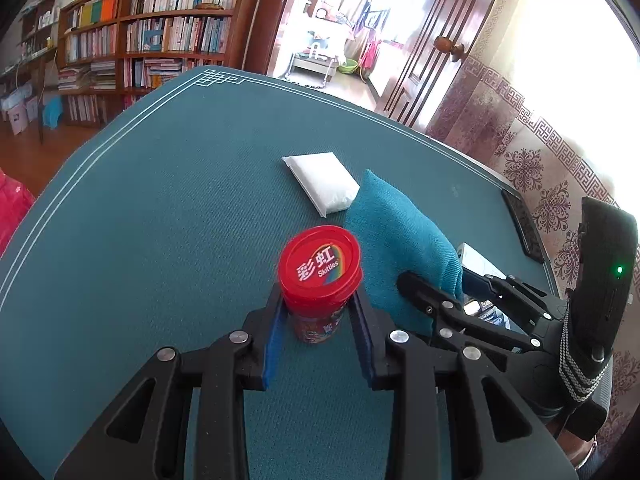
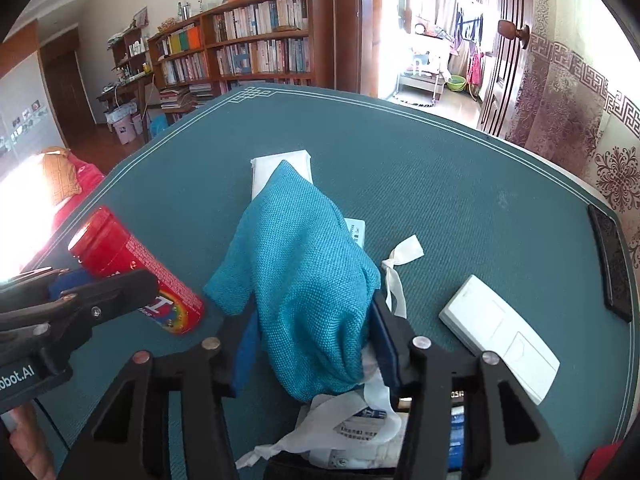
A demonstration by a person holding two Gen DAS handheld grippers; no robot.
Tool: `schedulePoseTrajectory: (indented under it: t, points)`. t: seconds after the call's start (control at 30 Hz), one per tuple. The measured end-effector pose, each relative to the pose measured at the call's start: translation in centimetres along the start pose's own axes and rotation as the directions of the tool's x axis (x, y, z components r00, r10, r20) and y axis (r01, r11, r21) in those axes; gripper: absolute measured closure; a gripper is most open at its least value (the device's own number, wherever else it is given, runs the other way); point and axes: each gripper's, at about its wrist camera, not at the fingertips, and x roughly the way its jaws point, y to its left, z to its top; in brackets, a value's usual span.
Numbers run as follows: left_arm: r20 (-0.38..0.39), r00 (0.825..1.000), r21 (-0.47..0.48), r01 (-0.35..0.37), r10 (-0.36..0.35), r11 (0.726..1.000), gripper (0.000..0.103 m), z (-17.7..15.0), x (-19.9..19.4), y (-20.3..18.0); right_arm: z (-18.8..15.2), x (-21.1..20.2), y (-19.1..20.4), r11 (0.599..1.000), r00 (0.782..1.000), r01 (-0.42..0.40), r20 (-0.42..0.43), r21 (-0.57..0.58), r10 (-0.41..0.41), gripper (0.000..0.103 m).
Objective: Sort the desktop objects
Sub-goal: 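Carry both items to the tin box and open the right tool to drop the bag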
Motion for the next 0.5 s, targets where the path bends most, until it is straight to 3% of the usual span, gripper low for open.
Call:
schedulePoseTrajectory:
  t: [0.03, 0.13, 0.5]
  points:
    - [0.0, 1.0, 0.003, 0.001, -0.001, 1.0, 0.069, 0.0, 0.0, -0.1, -0.1, -0.3, 0.1, 1.0, 1.0, 0.008, -0.001, 0.004, -0.008, 0.075]
    - [-0.002, 1.0, -0.002, 0.01, -0.01, 1.0, 0.069, 0.0, 0.0, 0.0, -0.5, -1.2, 0.1, 0.999, 1.0, 0.0, 0.015, 0.044, -0.001, 0.079]
    - [-0.009, 1.0, -0.05, 0.02, -0.02, 0.999, 0.069, 0.5, 0.2, 1.3, -1.5, -6.8, 0.5, 0.99, 0.989, 0.048, 0.131, 0.135, -0.066, 0.082]
